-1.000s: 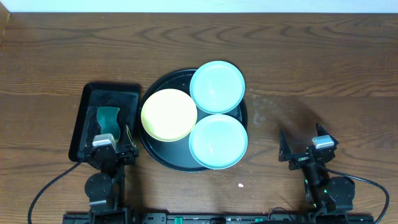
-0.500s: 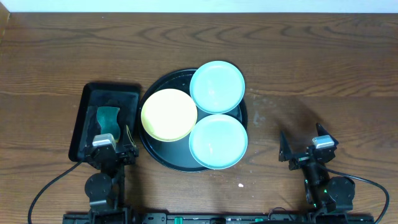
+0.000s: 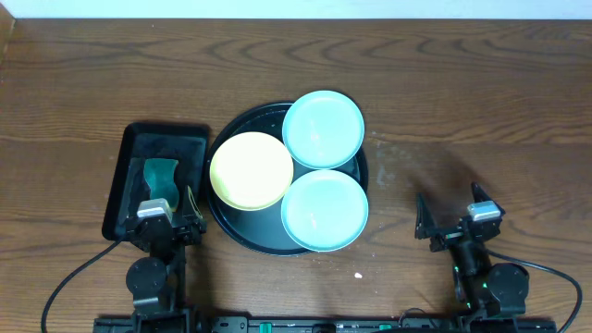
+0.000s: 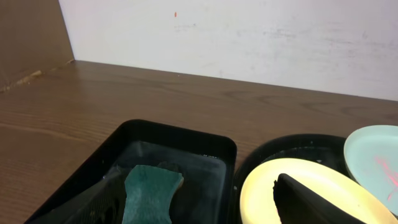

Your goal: Clean dirty plates on tray and stack at the side

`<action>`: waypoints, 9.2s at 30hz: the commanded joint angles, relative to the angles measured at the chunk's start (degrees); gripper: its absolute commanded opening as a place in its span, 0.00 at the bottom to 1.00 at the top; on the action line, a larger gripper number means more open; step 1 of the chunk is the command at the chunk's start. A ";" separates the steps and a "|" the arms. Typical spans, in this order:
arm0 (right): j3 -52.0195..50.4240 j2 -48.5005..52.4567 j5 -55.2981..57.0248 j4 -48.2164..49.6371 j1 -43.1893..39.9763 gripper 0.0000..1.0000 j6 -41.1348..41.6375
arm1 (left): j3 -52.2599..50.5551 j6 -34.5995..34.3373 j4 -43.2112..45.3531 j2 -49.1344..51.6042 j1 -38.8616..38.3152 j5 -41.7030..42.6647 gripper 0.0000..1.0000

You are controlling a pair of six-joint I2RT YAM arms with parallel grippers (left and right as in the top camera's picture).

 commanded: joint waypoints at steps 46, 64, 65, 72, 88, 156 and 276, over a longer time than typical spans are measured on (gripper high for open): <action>79.95 91.03 -16.90 -46.25 0.17 0.99 5.18 | 89.85 -2.62 -68.72 89.13 0.00 1.90 0.76; 95.14 110.68 -11.32 -47.87 21.03 0.64 15.72 | 90.16 -9.35 -68.74 93.57 7.67 0.61 0.77; 97.20 112.50 -10.47 -48.87 22.45 0.63 16.04 | 90.16 -9.33 -68.72 93.57 8.31 0.61 0.77; 101.98 120.80 -7.37 -50.86 29.51 0.49 19.78 | 90.14 -9.33 -68.83 93.57 9.60 -2.27 0.76; 101.88 125.79 4.15 -52.94 37.07 0.27 23.21 | 88.21 -9.31 -68.76 93.57 9.60 -3.52 0.76; 101.85 131.47 2.03 -48.81 38.16 0.01 20.52 | 55.63 2.80 -36.65 95.73 9.60 -1.70 0.50; 101.85 131.51 -1.38 -49.33 35.71 0.01 20.57 | 70.95 -22.34 -44.35 96.50 -17.25 -8.68 0.07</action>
